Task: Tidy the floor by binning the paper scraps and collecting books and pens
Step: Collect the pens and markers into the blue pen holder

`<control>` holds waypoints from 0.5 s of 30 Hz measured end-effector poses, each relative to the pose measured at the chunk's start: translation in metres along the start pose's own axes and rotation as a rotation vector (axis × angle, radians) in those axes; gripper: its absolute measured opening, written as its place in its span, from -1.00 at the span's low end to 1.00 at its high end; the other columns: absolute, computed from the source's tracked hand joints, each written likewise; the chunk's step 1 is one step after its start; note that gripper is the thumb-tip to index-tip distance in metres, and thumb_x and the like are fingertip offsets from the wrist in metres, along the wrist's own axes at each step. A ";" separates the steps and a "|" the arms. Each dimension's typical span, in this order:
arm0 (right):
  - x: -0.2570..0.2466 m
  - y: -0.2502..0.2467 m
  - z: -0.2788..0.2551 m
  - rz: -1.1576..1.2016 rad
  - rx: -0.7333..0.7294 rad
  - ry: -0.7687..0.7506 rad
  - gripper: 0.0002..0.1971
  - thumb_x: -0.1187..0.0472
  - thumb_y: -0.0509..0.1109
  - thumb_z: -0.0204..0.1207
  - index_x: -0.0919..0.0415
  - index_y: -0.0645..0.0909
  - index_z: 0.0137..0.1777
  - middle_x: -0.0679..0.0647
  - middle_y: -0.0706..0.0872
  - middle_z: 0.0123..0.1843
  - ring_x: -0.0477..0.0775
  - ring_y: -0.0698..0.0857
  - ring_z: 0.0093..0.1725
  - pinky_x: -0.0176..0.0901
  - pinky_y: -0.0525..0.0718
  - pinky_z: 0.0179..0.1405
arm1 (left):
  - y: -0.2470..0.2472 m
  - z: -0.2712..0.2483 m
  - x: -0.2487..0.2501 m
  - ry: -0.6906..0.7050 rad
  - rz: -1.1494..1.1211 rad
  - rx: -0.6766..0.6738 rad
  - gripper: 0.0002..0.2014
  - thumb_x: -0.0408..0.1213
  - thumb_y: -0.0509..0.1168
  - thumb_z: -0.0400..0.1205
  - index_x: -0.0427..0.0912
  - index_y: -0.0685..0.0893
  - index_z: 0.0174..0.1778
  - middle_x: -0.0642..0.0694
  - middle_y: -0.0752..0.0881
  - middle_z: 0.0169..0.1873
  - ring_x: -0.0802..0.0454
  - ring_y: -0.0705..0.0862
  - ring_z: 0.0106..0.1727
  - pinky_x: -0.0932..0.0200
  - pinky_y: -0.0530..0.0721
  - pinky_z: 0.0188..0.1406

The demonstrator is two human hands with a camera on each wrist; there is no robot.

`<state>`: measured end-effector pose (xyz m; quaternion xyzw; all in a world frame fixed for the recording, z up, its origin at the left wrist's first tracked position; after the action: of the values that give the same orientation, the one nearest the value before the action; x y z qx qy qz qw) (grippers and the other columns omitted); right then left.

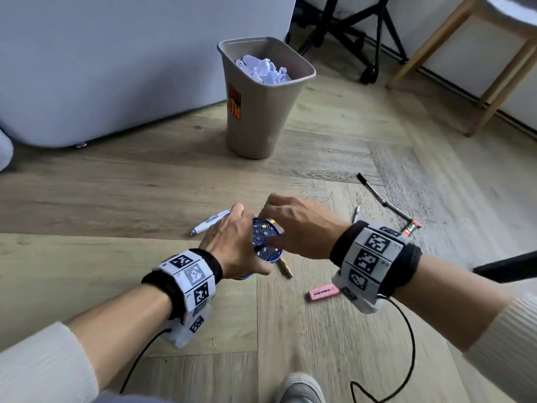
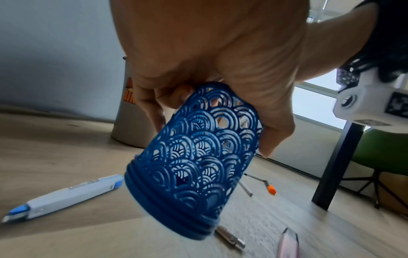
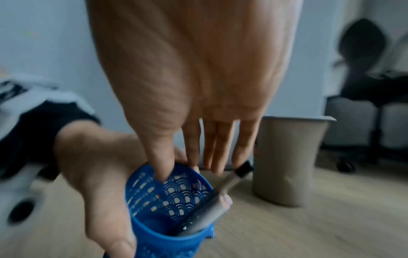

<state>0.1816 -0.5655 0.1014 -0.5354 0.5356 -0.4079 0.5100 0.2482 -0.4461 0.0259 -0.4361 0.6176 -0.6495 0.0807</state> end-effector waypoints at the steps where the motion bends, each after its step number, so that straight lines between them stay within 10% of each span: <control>1: 0.011 0.004 -0.004 0.100 0.124 0.007 -0.71 -0.03 0.37 0.53 0.11 0.62 0.14 -0.02 0.63 0.07 0.04 0.66 -0.11 -0.06 0.60 -0.26 | 0.002 0.000 -0.003 -0.014 0.001 0.001 -0.27 0.30 0.43 -0.07 -0.01 0.50 -0.05 0.05 0.40 -0.18 0.03 0.57 -0.20 0.04 0.69 -0.14; 4: 0.050 0.051 -0.034 0.197 0.267 0.092 -0.78 0.00 0.33 0.56 0.11 0.59 0.07 -0.03 0.64 -0.01 -0.01 0.64 -0.15 -0.05 0.68 -0.21 | 0.008 -0.002 -0.014 -0.045 0.003 -0.009 -0.18 0.32 0.44 -0.07 -0.04 0.50 0.05 0.04 0.45 -0.03 0.01 0.60 -0.04 0.07 0.68 0.00; 8: 0.092 0.143 -0.091 0.110 -0.168 0.192 -0.31 -0.39 0.19 0.43 0.10 0.41 0.38 0.01 0.47 0.22 0.03 0.60 0.03 -0.10 0.65 -0.07 | 0.007 -0.011 -0.016 -0.076 0.063 -0.037 -0.14 0.32 0.50 -0.01 -0.02 0.50 0.16 0.02 0.38 0.05 0.06 0.50 -0.07 0.27 0.50 -0.03; 11: 0.108 0.173 -0.119 -0.049 -0.365 0.208 -0.37 -0.34 0.25 0.48 0.11 0.40 0.36 0.02 0.45 0.26 0.05 0.54 0.15 -0.12 0.57 0.07 | 0.004 -0.012 -0.007 -0.109 0.110 -0.076 -0.16 0.31 0.50 -0.01 0.02 0.50 0.15 0.03 0.31 0.01 0.07 0.43 -0.13 0.25 0.50 -0.10; 15: 0.116 0.169 -0.120 0.205 -0.303 0.313 -0.56 -0.33 0.04 0.55 0.06 0.37 -0.04 0.00 0.60 -0.09 -0.02 0.54 -0.30 -0.09 0.61 -0.23 | -0.006 -0.006 0.005 -0.114 0.169 -0.120 -0.20 0.26 0.51 -0.01 -0.01 0.49 0.10 0.01 0.23 -0.02 0.04 0.41 -0.08 0.25 0.48 -0.10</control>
<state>0.0483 -0.6771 -0.0598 -0.4789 0.7147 -0.3472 0.3732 0.2432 -0.4437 0.0343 -0.4228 0.6842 -0.5765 0.1443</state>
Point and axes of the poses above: each hand's wrist, its own z-axis towards the middle knuckle, its own y-axis out of the palm, x = y × z, the point moved 2 cm from there along z, towards the middle knuckle
